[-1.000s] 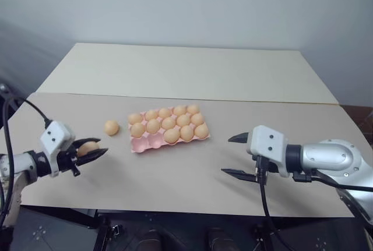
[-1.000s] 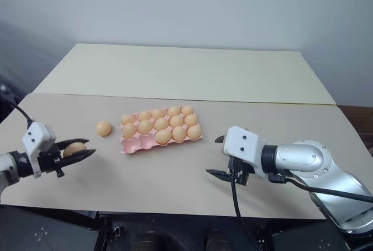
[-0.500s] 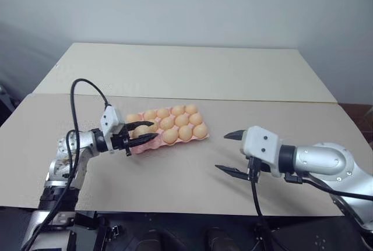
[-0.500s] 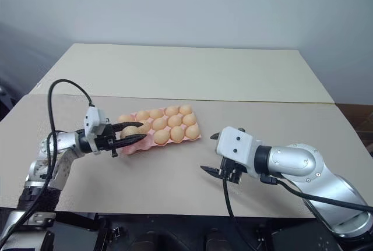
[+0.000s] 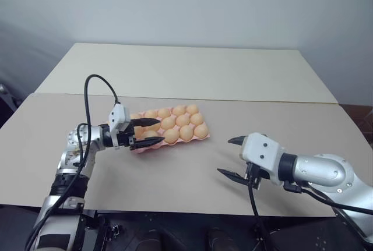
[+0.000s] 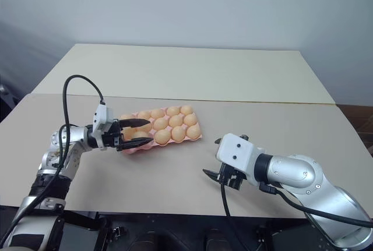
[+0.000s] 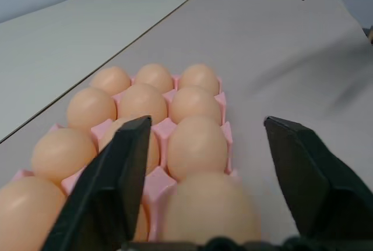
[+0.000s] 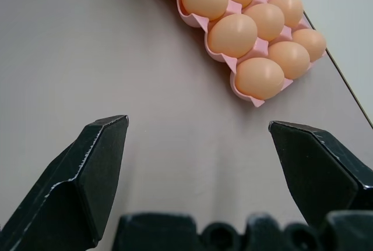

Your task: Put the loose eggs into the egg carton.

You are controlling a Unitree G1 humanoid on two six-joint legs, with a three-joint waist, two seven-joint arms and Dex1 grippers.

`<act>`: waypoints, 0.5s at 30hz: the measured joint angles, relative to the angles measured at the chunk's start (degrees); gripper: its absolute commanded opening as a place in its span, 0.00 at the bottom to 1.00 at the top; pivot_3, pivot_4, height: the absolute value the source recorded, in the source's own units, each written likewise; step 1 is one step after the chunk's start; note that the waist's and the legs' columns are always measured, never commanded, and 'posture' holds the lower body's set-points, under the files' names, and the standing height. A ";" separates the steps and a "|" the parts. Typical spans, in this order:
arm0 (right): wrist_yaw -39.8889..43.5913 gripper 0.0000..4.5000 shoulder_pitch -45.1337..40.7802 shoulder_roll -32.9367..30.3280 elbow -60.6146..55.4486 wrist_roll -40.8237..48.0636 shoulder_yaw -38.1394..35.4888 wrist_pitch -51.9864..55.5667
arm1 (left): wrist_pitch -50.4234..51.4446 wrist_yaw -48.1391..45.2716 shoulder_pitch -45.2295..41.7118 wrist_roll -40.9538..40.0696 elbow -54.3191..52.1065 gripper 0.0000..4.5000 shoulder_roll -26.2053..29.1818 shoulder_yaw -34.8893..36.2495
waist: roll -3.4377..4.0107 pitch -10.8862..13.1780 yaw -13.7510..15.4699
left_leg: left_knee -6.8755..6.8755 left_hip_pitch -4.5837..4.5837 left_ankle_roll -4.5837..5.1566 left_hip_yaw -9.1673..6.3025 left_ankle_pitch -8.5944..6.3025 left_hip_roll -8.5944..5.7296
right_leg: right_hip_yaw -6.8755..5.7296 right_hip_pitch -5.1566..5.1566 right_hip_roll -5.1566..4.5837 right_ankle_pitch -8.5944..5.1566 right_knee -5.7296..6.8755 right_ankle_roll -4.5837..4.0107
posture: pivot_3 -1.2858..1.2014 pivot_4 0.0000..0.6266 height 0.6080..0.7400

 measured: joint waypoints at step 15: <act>2.01 1.00 -0.90 -0.36 1.31 0.22 -0.09 -0.17 | 1.72 2.52 7.38 -1.44 -9.82 0.80 9.52 6.24 | 0.00 0.00 -0.15 | -0.02 0.00 0.00 -0.01 0.00 0.02 | 0.00 -0.02 0.00 0.00 -0.01 0.00 | 0.52 0.24 1.00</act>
